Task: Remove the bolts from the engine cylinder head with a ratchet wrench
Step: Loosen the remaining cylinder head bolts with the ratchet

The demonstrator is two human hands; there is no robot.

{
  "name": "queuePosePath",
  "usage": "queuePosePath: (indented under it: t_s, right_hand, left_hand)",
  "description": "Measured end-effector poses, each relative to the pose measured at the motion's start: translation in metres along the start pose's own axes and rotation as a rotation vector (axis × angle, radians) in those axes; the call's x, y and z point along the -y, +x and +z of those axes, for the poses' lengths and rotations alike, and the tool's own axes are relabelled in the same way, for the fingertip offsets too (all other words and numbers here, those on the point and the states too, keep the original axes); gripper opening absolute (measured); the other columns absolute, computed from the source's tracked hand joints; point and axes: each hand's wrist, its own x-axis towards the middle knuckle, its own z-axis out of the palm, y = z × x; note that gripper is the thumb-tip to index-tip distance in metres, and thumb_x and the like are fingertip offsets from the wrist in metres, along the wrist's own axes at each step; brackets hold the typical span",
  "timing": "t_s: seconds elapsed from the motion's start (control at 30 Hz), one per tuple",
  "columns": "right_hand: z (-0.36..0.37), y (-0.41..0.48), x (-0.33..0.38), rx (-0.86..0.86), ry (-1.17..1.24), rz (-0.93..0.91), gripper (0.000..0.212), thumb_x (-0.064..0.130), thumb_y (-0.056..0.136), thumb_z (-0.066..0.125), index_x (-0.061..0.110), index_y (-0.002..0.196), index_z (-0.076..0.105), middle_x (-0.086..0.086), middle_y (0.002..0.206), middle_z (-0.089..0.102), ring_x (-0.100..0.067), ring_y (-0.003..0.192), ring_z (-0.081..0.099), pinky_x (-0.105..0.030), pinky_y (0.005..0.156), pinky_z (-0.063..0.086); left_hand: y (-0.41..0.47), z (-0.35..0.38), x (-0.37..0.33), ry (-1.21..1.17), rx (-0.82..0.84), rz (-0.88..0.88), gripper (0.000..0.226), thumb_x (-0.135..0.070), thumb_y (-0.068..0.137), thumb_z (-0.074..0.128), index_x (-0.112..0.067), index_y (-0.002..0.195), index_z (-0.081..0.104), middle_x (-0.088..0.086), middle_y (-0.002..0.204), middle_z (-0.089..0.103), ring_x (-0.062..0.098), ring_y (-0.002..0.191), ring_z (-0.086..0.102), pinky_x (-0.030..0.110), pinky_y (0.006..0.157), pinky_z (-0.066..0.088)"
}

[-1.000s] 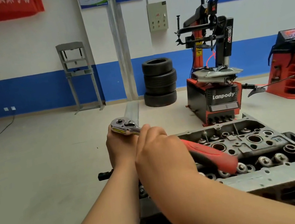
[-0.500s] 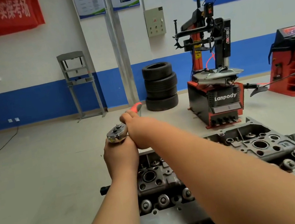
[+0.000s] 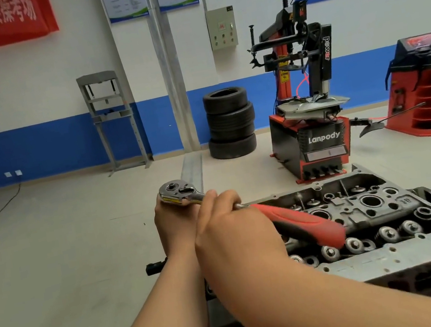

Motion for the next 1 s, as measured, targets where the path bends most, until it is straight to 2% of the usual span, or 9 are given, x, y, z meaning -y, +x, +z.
queuePosePath:
  t_s: [0.1, 0.27, 0.37, 0.47, 0.6, 0.77, 0.87, 0.93, 1.0]
  right_hand:
    - [0.001, 0.020, -0.018, 0.008, 0.042, 0.045, 0.046, 0.002, 0.092, 0.034, -0.011, 0.135, 0.022, -0.027, 0.124, 0.035, -0.033, 0.105, 0.046, -0.030, 0.045, 0.022]
    - [0.024, 0.073, -0.051, 0.004, 0.249, 0.089, 0.056, 0.007, 0.083, 0.057, 0.012, 0.131, 0.030, -0.009, 0.124, 0.039, -0.026, 0.076, 0.046, -0.032, 0.047, 0.029]
    - [0.026, 0.109, -0.046, -0.004, 0.258, -0.009, 0.057, 0.009, 0.086, 0.056, 0.012, 0.136, 0.029, -0.008, 0.137, 0.038, -0.030, 0.100, 0.056, -0.035, 0.062, 0.038]
    - [0.024, 0.126, -0.036, 0.072, 0.295, -0.063, 0.073, 0.012, 0.086, 0.062, 0.015, 0.146, 0.020, -0.005, 0.152, 0.021, -0.032, 0.114, 0.054, -0.040, 0.078, 0.045]
    - [0.024, 0.118, -0.038, 0.047, 0.272, -0.026, 0.063, 0.013, 0.088, 0.059, 0.014, 0.141, 0.027, -0.009, 0.145, 0.031, -0.033, 0.113, 0.054, -0.037, 0.074, 0.044]
    - [0.001, 0.086, -0.042, 0.137, 0.161, 0.193, 0.045, 0.007, 0.090, 0.051, 0.009, 0.134, 0.040, -0.013, 0.127, 0.047, -0.031, 0.105, 0.055, -0.036, 0.071, 0.049]
    - [-0.018, 0.041, -0.039, 0.116, 0.158, 0.150, 0.037, 0.010, 0.094, 0.046, 0.007, 0.131, 0.044, -0.011, 0.111, 0.051, -0.028, 0.089, 0.052, -0.034, 0.063, 0.037]
    - [-0.023, 0.011, -0.024, 0.052, 0.074, 0.029, 0.037, 0.009, 0.094, 0.041, 0.001, 0.130, 0.043, -0.015, 0.113, 0.050, -0.028, 0.090, 0.049, -0.032, 0.056, 0.030]
    - [-0.021, -0.003, -0.010, 0.021, 0.011, -0.049, 0.040, 0.008, 0.093, 0.040, -0.005, 0.131, 0.039, -0.019, 0.113, 0.047, -0.027, 0.081, 0.038, -0.031, 0.047, 0.020]
  left_hand:
    - [0.004, 0.002, 0.001, 0.092, 0.001, 0.001, 0.014, -0.004, 0.087, 0.050, -0.013, 0.077, 0.048, 0.018, 0.088, 0.060, 0.037, 0.079, 0.056, 0.027, 0.058, 0.035]
    - [0.009, 0.005, 0.005, -0.064, -0.037, -0.098, 0.012, -0.014, 0.082, 0.055, -0.015, 0.069, 0.056, 0.006, 0.070, 0.060, 0.026, 0.063, 0.052, 0.028, 0.053, 0.034]
    - [0.010, 0.003, 0.007, -0.172, -0.027, -0.165, 0.013, -0.019, 0.078, 0.057, -0.015, 0.065, 0.057, 0.004, 0.062, 0.058, 0.026, 0.058, 0.051, 0.028, 0.052, 0.034]
    - [0.011, 0.002, 0.006, -0.244, -0.069, -0.228, 0.015, -0.022, 0.080, 0.058, -0.016, 0.066, 0.058, 0.002, 0.059, 0.058, 0.023, 0.053, 0.049, 0.026, 0.049, 0.031]
    - [0.009, 0.004, 0.005, -0.259, -0.078, -0.208, 0.012, -0.011, 0.078, 0.055, -0.012, 0.067, 0.058, 0.001, 0.057, 0.056, 0.022, 0.051, 0.044, 0.026, 0.048, 0.031]
    - [0.004, 0.004, -0.001, -0.174, -0.044, -0.202, 0.011, -0.004, 0.079, 0.052, -0.011, 0.070, 0.055, 0.006, 0.061, 0.056, 0.020, 0.048, 0.041, 0.023, 0.046, 0.029]
    - [-0.001, 0.001, -0.002, -0.098, -0.011, -0.128, 0.010, -0.002, 0.085, 0.051, -0.006, 0.085, 0.060, 0.015, 0.080, 0.064, 0.033, 0.069, 0.059, 0.025, 0.051, 0.038]
    - [-0.008, -0.003, -0.002, -0.219, 0.020, -0.068, 0.013, 0.003, 0.088, 0.054, 0.006, 0.099, 0.060, 0.027, 0.096, 0.065, 0.044, 0.092, 0.062, 0.040, 0.073, 0.053]
    - [-0.012, -0.006, -0.001, -0.274, 0.056, -0.029, 0.022, 0.002, 0.087, 0.060, 0.011, 0.107, 0.059, 0.029, 0.104, 0.065, 0.045, 0.100, 0.062, 0.053, 0.089, 0.052]
